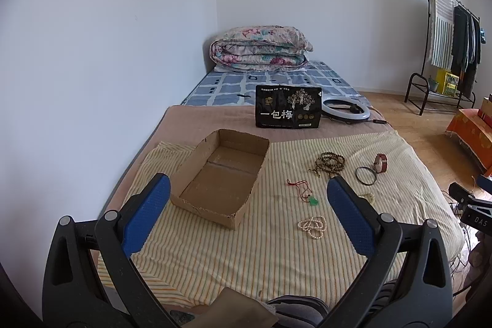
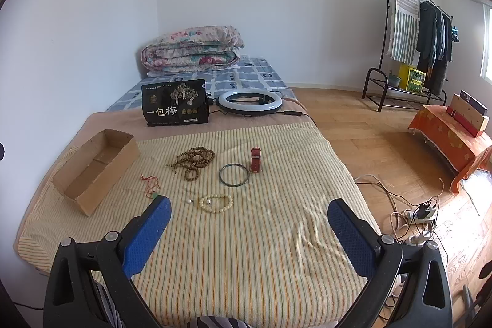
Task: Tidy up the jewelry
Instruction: 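Move the left tool toward the white pearl necklace on the bed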
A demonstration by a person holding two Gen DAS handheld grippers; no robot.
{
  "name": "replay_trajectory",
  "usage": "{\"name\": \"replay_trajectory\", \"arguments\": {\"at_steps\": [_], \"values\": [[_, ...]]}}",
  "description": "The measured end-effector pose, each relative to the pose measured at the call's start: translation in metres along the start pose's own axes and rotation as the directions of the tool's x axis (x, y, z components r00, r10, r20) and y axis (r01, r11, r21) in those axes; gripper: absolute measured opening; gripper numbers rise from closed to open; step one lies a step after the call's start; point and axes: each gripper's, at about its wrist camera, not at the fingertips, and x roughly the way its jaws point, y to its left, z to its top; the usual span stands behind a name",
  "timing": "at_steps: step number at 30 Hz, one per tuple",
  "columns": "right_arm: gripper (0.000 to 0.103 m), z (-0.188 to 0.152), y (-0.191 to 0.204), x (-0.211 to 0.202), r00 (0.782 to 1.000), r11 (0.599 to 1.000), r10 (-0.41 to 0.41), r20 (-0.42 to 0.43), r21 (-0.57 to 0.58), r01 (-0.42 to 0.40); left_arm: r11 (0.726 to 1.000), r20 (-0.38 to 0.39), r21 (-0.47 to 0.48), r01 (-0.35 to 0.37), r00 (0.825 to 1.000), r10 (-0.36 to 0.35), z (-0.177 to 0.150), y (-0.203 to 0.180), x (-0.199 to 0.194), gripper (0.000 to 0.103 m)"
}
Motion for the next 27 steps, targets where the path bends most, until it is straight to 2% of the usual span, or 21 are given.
{"name": "replay_trajectory", "arguments": {"at_steps": [10, 22, 27], "values": [[0.103, -0.003, -0.003, 0.002, 1.0, 1.0, 0.006, -0.012, 0.002, -0.006, 1.0, -0.016, 0.0, 0.005, 1.0, -0.005, -0.013, -0.002, 0.015, 0.103], [0.103, -0.008, -0.02, 0.031, 0.998, 1.0, 0.009, -0.057, 0.027, -0.008, 1.0, -0.057, 0.003, 0.013, 0.998, -0.013, -0.014, 0.004, 0.056, 0.103], [0.101, -0.008, -0.02, 0.043, 0.998, 1.0, 0.006, -0.066, 0.007, -0.006, 0.999, -0.102, 0.005, 0.053, 0.993, -0.052, -0.018, 0.0, 0.076, 0.103]]}}
